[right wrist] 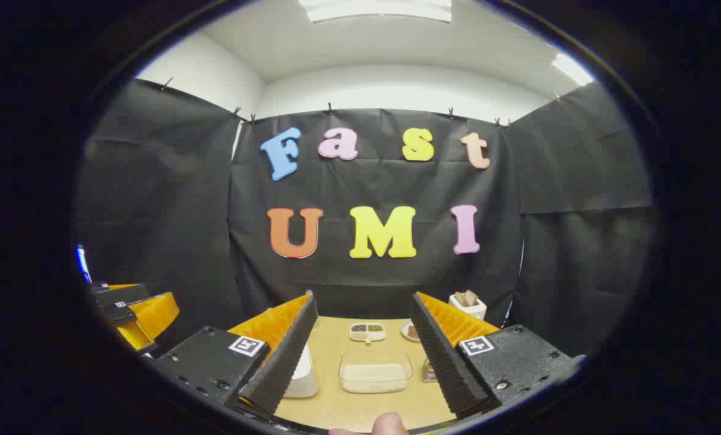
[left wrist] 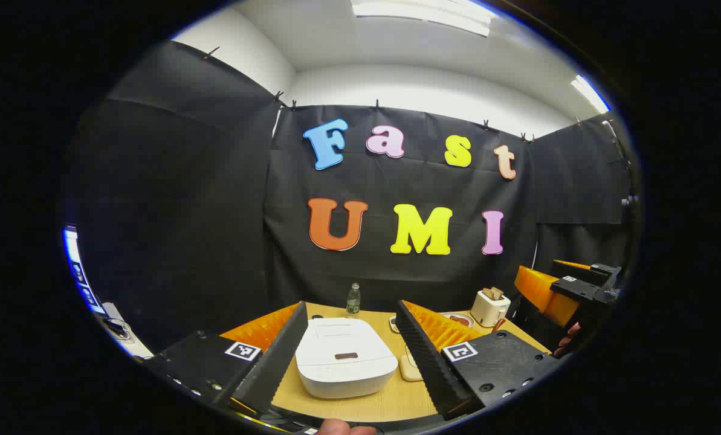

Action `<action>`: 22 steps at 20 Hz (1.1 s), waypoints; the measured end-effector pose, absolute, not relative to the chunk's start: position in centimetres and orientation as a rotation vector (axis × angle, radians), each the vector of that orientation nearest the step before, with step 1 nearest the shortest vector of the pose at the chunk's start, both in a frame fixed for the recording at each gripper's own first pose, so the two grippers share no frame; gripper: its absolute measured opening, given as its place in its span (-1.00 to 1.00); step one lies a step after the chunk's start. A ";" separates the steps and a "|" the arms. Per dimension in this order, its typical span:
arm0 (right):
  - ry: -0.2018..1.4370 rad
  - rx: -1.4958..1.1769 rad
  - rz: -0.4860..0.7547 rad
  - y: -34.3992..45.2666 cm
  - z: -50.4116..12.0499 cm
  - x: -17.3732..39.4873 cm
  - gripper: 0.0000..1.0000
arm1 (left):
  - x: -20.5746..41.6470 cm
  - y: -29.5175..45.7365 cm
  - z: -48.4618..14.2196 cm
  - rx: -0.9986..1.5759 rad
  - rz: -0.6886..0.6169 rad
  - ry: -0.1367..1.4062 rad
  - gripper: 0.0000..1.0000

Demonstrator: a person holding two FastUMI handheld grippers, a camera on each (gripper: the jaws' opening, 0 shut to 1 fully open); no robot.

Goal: Close the left gripper, press the button to open the rice cooker; take a wooden spoon from the chopstick holder with the right hand, scoop a spoonful of rice and pour it into the rice cooker, then put the wooden spoon back into the chopstick holder.

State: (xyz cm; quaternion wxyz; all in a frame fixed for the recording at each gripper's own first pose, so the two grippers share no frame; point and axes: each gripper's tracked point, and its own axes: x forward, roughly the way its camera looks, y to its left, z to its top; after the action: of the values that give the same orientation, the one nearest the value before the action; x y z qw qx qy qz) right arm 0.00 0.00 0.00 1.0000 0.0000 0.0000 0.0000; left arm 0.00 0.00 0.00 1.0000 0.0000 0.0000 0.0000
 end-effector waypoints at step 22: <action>0.017 0.023 0.003 -0.9 -0.3 -0.3 1.00 | -0.8 -0.2 -0.3 -0.019 0.019 -0.008 0.87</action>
State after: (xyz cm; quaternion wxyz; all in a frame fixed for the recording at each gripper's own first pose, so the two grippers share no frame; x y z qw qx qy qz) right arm -0.27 -0.93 -0.30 0.9999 0.0115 0.0083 0.0016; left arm -0.79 -0.18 -0.30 0.9999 -0.0095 -0.0041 0.0094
